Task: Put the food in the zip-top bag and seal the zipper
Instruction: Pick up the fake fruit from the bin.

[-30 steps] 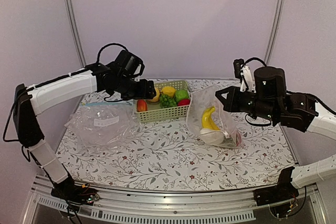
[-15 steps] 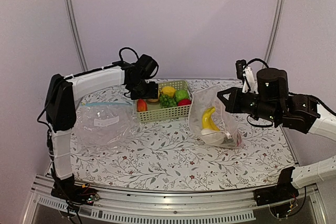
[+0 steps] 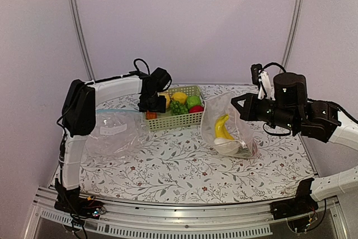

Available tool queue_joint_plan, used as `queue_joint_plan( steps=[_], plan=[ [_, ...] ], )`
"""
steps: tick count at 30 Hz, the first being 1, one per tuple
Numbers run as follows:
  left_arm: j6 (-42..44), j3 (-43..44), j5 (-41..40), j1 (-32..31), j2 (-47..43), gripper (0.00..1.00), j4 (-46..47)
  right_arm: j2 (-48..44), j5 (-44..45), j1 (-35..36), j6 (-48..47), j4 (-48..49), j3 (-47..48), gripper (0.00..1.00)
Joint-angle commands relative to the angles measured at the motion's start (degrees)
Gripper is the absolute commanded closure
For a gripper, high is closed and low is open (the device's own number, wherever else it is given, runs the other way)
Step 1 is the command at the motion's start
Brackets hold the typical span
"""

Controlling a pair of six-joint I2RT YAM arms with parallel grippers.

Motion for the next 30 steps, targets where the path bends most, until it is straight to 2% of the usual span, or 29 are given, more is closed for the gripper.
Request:
queue_joint_plan(
  steps=[1,13,18,30],
  plan=[
    [0.4,1.5,-0.2,1.9,2.1,0.32,-1.1,-0.4,0.0,0.2,-0.1,0.8,0.0,1.0],
    [2.0,2.0,2.5,3.1,6.0,0.34,0.9,0.6,-0.5,0.2,0.1,0.9,0.5,1.0],
    [3.4,2.4,4.6,3.0,7.2,0.37,2.6,0.9,-0.5,0.2,0.1,0.8,0.6,1.0],
    [2.4,2.0,2.2,3.9,7.9,0.44,2.1,1.5,-0.6,0.2,0.2,0.8,1.0,1.0]
  ],
)
